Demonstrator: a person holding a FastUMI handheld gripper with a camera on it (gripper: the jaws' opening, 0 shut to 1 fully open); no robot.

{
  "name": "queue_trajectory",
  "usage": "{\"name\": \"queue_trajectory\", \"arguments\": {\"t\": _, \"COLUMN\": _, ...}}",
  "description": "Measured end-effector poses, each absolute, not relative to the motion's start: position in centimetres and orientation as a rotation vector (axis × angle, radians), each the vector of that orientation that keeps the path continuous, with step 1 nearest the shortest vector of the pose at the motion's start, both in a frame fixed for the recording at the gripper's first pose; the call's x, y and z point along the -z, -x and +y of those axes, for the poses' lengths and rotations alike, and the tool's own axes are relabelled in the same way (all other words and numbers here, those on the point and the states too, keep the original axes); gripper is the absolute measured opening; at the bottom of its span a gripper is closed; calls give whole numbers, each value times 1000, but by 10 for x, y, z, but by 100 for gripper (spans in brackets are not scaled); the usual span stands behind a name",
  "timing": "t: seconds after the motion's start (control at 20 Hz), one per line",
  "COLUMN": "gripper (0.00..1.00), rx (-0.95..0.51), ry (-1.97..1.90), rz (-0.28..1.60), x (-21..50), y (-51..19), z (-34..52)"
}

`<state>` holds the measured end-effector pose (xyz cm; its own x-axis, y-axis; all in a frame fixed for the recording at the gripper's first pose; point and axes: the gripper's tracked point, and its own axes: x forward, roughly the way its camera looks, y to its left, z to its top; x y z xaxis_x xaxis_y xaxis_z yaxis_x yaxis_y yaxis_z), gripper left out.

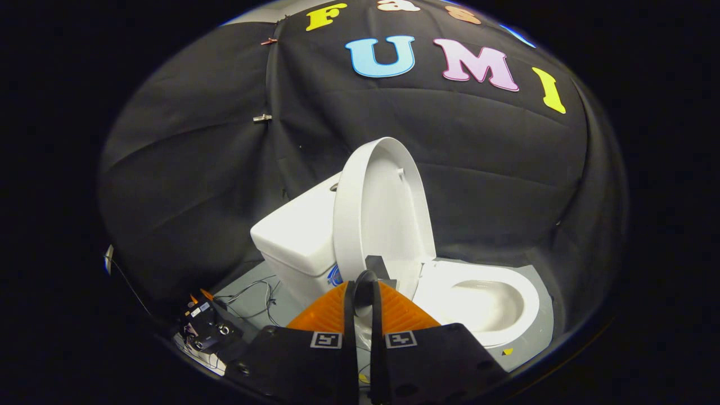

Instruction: Open the toilet lid.

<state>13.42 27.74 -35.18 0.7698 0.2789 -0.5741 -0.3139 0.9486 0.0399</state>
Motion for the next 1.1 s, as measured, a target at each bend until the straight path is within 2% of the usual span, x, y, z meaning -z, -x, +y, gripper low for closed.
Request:
{"name": "queue_trajectory", "arguments": {"t": 0.2, "gripper": 13, "rx": -346, "ry": 23, "rz": 628, "x": 353, "y": -132, "z": 279}}
{"name": "queue_trajectory", "arguments": {"t": 0.3, "gripper": 21, "rx": -355, "ry": 1, "rz": 625, "x": 351, "y": -133, "z": 281}}
{"name": "queue_trajectory", "arguments": {"t": 0.5, "gripper": 25, "rx": -373, "ry": -8, "rz": 645, "x": 351, "y": -130, "z": 279}}
{"name": "queue_trajectory", "arguments": {"t": 0.7, "gripper": 79, "rx": -388, "ry": -52, "rz": 625, "x": 337, "y": -119, "z": 274}}
{"name": "queue_trajectory", "arguments": {"t": 0.75, "gripper": 89, "rx": -389, "ry": -53, "rz": 610, "x": 331, "y": -120, "z": 273}}
{"name": "queue_trajectory", "arguments": {"t": 0.85, "gripper": 99, "rx": -387, "ry": -52, "rz": 568, "x": 305, "y": -118, "z": 266}}
{"name": "queue_trajectory", "arguments": {"t": 1.1, "gripper": 99, "rx": -375, "ry": -52, "rz": 429, "x": 231, "y": -112, "z": 246}}
